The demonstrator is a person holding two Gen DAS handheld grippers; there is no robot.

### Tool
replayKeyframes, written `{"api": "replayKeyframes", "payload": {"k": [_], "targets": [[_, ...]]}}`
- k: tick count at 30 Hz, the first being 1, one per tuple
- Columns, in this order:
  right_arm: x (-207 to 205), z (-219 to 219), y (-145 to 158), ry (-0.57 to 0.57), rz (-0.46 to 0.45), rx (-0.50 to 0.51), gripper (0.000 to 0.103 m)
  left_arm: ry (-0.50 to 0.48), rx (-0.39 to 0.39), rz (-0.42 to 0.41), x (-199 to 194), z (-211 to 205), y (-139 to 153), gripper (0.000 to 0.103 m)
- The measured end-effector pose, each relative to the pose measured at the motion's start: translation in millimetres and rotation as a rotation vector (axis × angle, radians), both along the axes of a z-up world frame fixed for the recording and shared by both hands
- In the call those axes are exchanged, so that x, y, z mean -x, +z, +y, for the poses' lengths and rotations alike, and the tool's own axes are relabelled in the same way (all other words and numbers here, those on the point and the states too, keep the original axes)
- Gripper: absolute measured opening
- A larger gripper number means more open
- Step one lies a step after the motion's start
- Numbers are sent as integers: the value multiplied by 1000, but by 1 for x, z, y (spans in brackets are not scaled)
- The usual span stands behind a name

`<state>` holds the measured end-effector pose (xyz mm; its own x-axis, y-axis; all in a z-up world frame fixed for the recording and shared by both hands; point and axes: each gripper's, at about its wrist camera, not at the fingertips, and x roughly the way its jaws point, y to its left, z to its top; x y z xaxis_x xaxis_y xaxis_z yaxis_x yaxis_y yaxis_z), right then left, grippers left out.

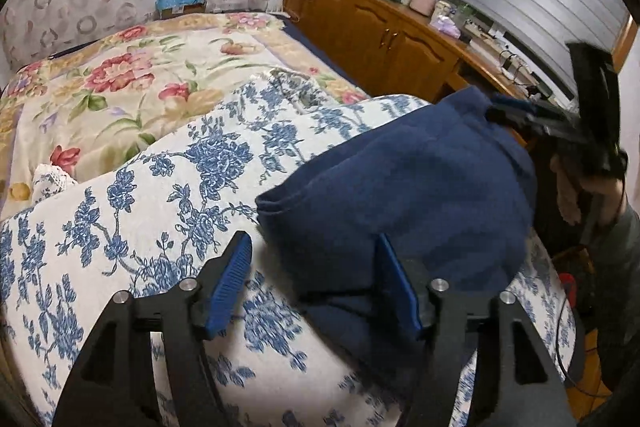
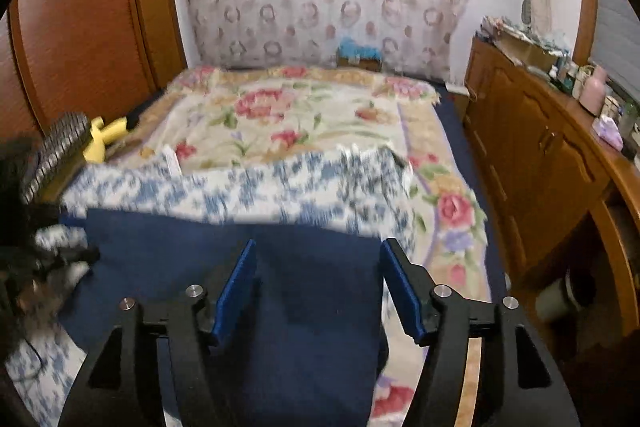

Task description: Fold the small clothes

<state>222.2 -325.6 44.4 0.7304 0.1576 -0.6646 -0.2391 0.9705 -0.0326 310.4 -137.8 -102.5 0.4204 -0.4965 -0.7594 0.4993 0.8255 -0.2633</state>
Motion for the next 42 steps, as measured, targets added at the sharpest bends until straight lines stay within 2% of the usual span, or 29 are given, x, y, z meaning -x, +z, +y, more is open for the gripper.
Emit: {"api": "replayKeyframes", "payload": {"k": [4, 6, 10, 14, 20, 21, 24, 25, 28, 32, 34, 37, 42], "targets": [[2, -11, -12, -36, 44, 6, 69, 7, 8, 28, -7, -2, -7, 67], [0, -16, -14, -46, 62, -13, 72, 9, 15, 41, -10, -3, -10, 67], [-15, -20, -22, -47, 118, -62, 73, 21, 30, 40, -12, -4, -10, 67], [-28, -20, -17, -40, 142, -100, 73, 20, 47, 33, -11, -4, -10, 66], [-33, -26, -25, -15, 158, -150, 73, 12, 70, 35, -14, -4, -12, 52], [-33, -26, -28, -12, 157, -148, 71, 15, 78, 40, -14, -4, -12, 49], [-31, -21, -32, -2, 153, -150, 62, 28, 119, 69, -20, 0, -13, 31], [-29, -19, -32, 9, 152, -149, 55, 26, 129, 72, -20, 0, -13, 25], [-26, -15, -35, 31, 153, -151, 41, 13, 129, 55, -17, -1, -8, 16], [-16, -11, -29, 41, 96, -105, 24, 4, 122, -18, -3, -4, 9, 14], [-7, -9, -21, 43, 56, -86, 23, -3, 137, -43, 5, -2, 20, 14], [2, -5, -15, 49, 44, -79, 22, -12, 168, -64, 16, -2, 35, 13], [21, 2, -3, 56, -8, -87, 21, -38, 172, -158, 44, -4, 64, 13]]}}
